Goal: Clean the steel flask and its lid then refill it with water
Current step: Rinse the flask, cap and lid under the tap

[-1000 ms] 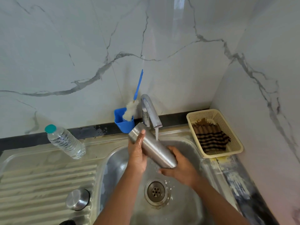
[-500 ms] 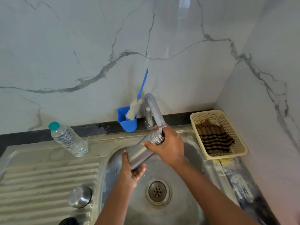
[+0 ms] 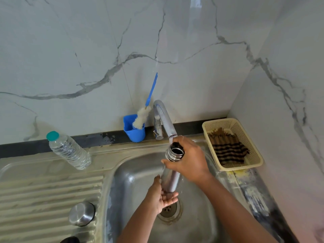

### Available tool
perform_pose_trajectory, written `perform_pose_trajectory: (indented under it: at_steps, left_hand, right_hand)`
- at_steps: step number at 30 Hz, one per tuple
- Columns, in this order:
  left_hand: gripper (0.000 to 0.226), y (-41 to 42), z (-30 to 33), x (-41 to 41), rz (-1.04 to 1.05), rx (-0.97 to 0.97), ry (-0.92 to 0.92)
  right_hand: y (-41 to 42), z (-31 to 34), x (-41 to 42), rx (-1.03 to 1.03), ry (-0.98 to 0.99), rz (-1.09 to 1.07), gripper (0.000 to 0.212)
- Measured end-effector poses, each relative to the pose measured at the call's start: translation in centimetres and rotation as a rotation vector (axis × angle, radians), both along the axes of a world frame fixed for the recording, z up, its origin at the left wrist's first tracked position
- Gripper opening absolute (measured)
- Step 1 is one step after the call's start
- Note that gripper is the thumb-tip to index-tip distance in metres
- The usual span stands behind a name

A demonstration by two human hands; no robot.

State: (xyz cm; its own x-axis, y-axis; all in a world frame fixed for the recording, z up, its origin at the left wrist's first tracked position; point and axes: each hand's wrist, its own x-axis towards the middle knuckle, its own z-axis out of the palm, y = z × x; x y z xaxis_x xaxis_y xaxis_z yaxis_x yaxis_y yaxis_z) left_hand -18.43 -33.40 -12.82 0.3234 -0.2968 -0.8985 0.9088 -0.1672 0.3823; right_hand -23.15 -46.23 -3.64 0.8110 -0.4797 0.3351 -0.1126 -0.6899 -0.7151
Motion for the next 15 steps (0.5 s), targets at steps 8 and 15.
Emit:
perform_pose_trajectory:
  at_steps: [8,15]
  left_hand:
    - [0.064,-2.0,2.1,4.8,0.204,-0.192,-0.245]
    - [0.057,-3.1,4.6,5.4,0.076,-0.253,-0.416]
  right_hand:
    - [1.2,-1.3,-3.9,0.029,-0.117,0.037,0.052]
    - [3.4,-7.7,-10.8,0.168,0.146,-0.132,0.063]
